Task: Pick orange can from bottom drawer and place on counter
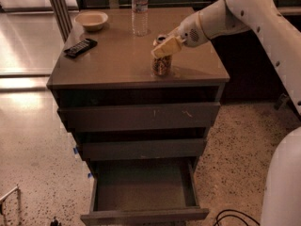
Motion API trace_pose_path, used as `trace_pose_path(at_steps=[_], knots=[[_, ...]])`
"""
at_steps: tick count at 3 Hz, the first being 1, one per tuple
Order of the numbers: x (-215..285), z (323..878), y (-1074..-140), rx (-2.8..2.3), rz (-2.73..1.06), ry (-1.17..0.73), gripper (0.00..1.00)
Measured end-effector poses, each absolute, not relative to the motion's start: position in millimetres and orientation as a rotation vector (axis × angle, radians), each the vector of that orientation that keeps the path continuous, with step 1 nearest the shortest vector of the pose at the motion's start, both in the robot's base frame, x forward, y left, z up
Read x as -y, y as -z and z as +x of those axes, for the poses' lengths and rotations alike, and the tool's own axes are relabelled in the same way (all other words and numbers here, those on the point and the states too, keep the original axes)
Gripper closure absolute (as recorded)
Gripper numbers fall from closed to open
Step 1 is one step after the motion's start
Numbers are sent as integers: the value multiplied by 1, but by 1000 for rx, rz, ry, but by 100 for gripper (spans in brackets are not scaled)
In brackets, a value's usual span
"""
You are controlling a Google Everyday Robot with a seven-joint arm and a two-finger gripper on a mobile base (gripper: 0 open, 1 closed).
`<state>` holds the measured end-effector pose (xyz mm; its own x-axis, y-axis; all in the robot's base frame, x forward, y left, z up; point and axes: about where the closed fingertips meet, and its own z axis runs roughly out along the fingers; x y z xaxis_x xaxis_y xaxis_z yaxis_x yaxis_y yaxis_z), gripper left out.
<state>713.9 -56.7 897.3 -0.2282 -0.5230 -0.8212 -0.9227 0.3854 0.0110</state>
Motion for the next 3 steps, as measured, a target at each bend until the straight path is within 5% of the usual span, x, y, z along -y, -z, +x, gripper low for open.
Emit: trace_pose_path(at_steps=[3], knots=[[53, 749, -894, -1920, -1253, -650, 100]])
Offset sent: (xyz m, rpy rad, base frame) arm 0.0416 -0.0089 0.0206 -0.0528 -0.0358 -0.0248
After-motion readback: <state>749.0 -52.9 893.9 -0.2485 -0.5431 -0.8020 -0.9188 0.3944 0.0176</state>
